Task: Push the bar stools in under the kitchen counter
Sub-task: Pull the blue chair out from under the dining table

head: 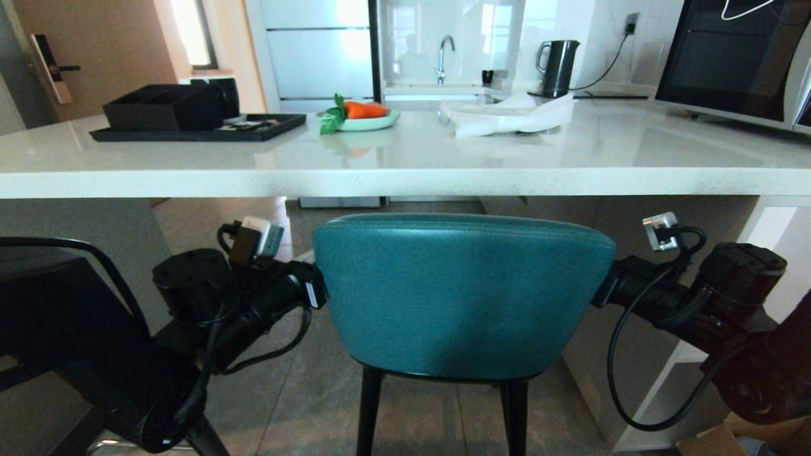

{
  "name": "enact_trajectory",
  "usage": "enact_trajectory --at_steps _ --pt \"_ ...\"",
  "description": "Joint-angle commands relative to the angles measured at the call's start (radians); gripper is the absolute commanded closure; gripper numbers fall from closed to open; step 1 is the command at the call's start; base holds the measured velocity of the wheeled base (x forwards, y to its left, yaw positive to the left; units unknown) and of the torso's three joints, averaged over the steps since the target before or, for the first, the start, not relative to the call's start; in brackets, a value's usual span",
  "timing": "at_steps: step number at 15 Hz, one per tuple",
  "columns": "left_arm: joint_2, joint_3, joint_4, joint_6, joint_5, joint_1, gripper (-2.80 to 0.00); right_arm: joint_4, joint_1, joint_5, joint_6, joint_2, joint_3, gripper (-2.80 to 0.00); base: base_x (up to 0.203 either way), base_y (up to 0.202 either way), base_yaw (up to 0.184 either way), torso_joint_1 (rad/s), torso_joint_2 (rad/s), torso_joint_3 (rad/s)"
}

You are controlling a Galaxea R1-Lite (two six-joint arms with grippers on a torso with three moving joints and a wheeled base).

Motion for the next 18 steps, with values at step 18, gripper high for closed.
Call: enact_trajectory --at_steps 18 --pt "-0.032 0.042 -0.005 0.007 0.205 -0.162 0.0 -0.009 -0.001 -0.008 -0.003 -0.019 0.035 0.0 0.0 0.0 0.0 0.0 0.0 0.0"
